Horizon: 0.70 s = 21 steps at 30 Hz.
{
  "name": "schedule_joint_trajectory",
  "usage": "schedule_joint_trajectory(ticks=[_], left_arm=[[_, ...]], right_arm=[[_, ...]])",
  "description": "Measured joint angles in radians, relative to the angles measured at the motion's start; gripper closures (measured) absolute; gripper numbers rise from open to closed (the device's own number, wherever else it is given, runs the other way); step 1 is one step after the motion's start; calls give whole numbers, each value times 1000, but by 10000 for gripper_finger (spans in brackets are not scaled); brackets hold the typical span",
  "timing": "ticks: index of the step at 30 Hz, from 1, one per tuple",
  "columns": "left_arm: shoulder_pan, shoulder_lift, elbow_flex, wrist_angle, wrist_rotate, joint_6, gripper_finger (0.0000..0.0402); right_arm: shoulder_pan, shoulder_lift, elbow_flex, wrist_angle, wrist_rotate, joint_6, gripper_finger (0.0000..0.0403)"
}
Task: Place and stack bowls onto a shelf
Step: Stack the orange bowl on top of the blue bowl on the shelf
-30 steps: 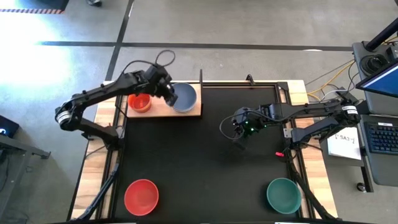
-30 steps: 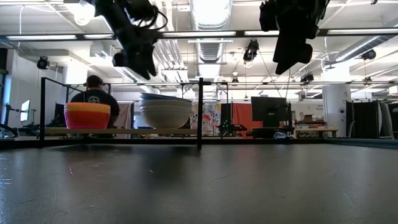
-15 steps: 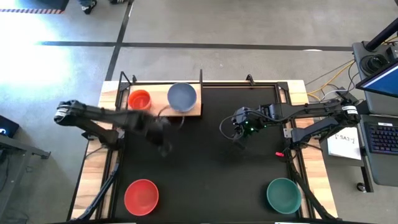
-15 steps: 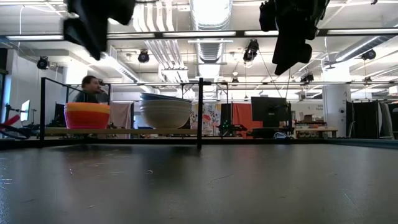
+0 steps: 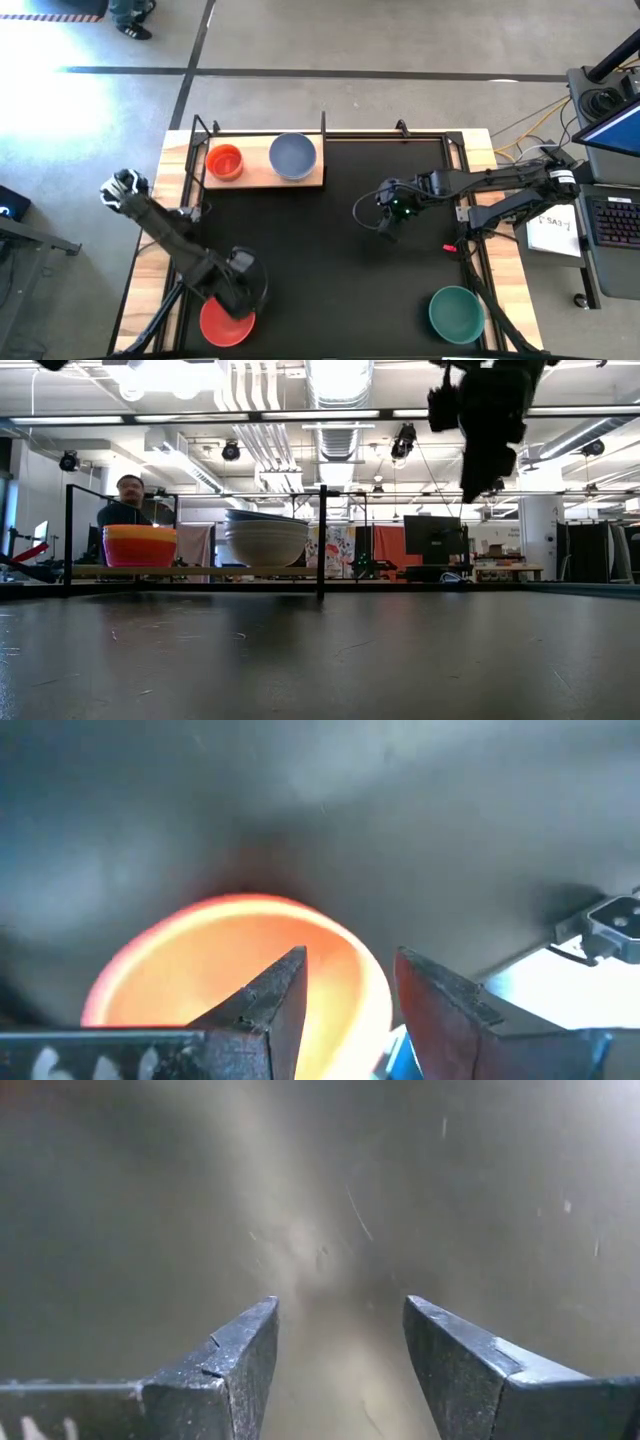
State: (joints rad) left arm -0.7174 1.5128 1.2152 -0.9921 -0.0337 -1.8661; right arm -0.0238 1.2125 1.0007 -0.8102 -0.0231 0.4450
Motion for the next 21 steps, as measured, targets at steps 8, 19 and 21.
schedule_joint_trajectory(ticks=[8, 19, 21], left_arm=[[-47, 145, 46, 127, -2, -49, 267], [-67, 278, 230, -121, -7, -5, 267], [-75, 287, 231, -107, -8, -40, 267]], right_arm=[[0, 0, -116, 11, -3, 26, 200], [0, 0, -159, 45, -2, 52, 200], [0, 0, -159, 52, -2, 49, 200]])
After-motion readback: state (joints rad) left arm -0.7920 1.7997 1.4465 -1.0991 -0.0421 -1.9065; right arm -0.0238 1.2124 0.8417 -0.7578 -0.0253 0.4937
